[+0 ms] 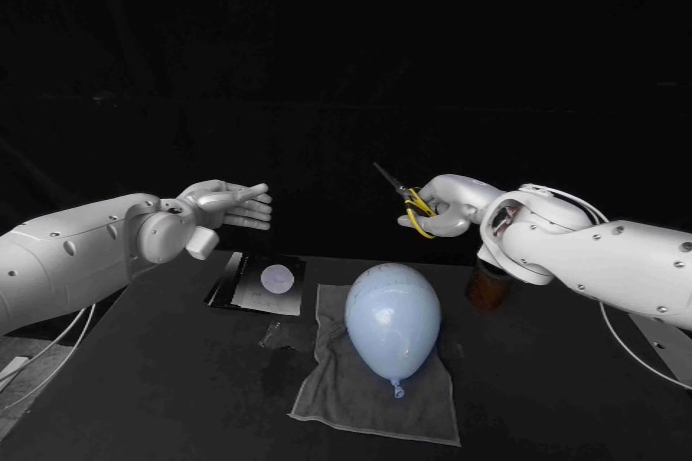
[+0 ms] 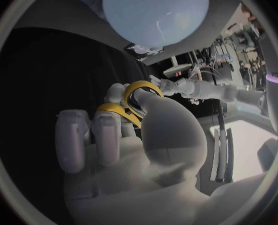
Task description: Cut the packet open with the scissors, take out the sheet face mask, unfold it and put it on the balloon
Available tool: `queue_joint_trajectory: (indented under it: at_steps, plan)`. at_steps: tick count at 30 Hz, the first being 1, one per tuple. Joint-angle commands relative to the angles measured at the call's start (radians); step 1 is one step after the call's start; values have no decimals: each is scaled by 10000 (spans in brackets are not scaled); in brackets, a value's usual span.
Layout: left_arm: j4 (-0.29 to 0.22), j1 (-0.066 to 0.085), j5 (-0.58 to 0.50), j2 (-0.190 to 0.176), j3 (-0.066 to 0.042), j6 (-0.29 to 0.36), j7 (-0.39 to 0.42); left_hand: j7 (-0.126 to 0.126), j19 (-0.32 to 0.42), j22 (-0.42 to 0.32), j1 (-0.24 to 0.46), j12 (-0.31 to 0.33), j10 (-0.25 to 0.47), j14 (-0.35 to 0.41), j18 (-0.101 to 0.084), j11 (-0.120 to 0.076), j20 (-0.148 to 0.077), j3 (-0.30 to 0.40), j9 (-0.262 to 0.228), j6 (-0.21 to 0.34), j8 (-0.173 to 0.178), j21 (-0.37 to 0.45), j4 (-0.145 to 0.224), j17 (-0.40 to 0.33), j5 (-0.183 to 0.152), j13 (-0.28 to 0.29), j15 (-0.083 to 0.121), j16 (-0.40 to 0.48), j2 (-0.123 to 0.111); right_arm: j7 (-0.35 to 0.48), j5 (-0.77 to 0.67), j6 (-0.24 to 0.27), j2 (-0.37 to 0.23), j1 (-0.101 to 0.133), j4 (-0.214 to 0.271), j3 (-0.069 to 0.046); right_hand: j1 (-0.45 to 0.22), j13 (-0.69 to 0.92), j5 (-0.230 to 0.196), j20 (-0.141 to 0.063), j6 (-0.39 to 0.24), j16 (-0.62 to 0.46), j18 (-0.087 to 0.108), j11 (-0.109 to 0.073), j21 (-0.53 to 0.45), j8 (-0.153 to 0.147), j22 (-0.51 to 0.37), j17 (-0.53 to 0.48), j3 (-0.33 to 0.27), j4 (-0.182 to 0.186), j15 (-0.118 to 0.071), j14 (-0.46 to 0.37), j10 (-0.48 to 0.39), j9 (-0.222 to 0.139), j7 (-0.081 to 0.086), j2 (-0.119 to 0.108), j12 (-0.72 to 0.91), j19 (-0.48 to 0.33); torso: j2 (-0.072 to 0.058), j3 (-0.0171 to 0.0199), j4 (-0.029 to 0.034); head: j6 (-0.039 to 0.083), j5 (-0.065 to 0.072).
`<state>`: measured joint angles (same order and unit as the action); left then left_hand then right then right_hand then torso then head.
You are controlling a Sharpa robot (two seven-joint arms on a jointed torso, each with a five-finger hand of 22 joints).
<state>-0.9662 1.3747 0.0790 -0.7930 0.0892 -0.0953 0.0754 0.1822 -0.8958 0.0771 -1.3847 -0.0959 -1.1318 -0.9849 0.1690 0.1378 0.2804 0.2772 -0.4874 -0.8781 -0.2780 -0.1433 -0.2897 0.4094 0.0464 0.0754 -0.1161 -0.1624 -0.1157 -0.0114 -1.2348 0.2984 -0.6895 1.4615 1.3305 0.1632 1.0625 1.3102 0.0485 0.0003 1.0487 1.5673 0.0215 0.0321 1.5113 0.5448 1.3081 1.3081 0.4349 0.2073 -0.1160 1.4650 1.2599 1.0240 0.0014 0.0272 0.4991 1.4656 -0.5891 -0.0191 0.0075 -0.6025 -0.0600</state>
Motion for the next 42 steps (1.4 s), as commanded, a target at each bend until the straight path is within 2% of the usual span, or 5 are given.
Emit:
queue_joint_trajectory:
  at_steps: [1,18,29,34,42]
  plan:
    - [-383,-42,-849,-215,7,657,862,-8,-105,12,-152,-48,-85,-92,166,13,-7,-64,32,-94,39,-65,4,20,25,-21,-3,-78,6,1221,4599,-212,-428,28,562,-2,533,2606,24,-12,-164,35,-45,-921,-6,-253,2253,2627,295,469,39,1058,3109,-45,72,433,10717,632,11,-12,-41,33,52]
    - [-1784,-780,-929,-1066,43,543,1963,-82,-157,-29,-550,79,-133,-80,157,3,-28,-231,189,-190,196,-81,72,32,31,-66,-3,-49,-265,2303,11533,-685,-2401,-518,3077,244,1331,1891,11,274,-279,-458,215,-570,-1035,-2576,1702,1640,-739,286,317,774,2780,-1231,488,-1259,9667,17,154,59,-45,84,558]
    - [-2130,-1106,-926,-1079,51,785,2019,-59,-168,-44,-811,143,-178,-91,157,-10,-31,-82,253,-279,245,-84,59,41,32,-77,8,-41,-70,2352,12429,-178,-2800,-1114,3413,261,2487,-6792,9,560,-614,-2050,482,-145,-2421,-4119,901,-642,1387,-1398,640,340,1573,-2561,1011,-29,-1980,-487,159,73,-41,16,638]
    - [-2155,-1135,-925,-1081,57,862,1986,-55,-175,-49,-928,167,-207,-100,158,-15,-34,-19,276,-327,258,-87,67,46,32,-79,12,-40,-21,2285,12505,-117,-2826,-1211,3492,262,1957,-4105,30,445,-273,-1732,382,-405,-1980,-3961,1164,-164,995,-1205,478,496,2652,-2534,789,151,2026,-200,139,77,-43,-15,677]
    - [-2125,-1165,-921,-1034,79,904,1938,-59,-186,-57,-1229,238,-247,-106,157,-19,-41,182,325,-403,297,-91,97,53,33,-92,15,-29,82,1927,12039,584,-2852,-1273,3537,263,875,2606,65,-30,1170,35,190,-1084,-1098,-1435,1739,2627,-824,-1073,-54,1058,3109,-183,-122,-1554,10717,192,161,47,-43,-101,781]
